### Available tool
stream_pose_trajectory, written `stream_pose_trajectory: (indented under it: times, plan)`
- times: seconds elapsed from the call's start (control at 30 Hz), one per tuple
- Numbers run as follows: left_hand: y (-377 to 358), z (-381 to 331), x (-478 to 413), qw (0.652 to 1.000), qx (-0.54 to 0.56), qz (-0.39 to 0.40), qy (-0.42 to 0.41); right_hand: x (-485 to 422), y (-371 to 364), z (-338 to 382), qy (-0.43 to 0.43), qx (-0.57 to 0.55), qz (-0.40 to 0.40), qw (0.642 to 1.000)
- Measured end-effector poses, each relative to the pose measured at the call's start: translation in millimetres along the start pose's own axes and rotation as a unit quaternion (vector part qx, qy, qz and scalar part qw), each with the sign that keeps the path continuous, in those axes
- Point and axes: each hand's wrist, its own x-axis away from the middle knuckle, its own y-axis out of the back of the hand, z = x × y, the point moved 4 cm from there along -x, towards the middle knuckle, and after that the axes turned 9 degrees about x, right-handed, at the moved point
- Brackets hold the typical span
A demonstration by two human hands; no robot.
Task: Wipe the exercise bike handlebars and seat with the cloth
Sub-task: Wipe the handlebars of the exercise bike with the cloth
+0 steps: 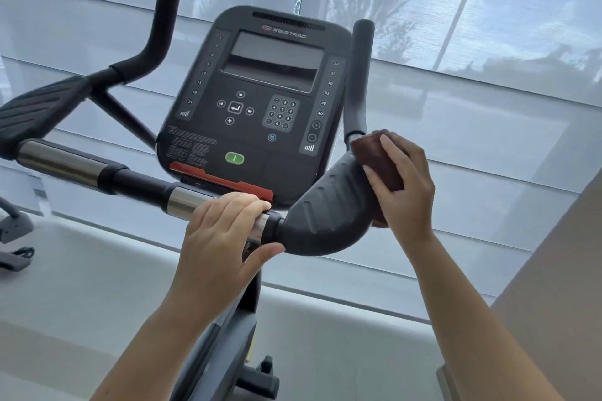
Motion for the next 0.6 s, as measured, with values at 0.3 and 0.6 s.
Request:
stream_pose_trajectory:
  times: [0.3,0.6]
  plan:
    - [-3,0,-1,0.999,0.019,-0.026,0.011,-5,1,4,-0.125,-0.113,0.188,0.968]
    - [-4,0,-1,0.999,0.033,-0.031,0.005,9,14,23,-0.157,-0.016,0.190,0.969]
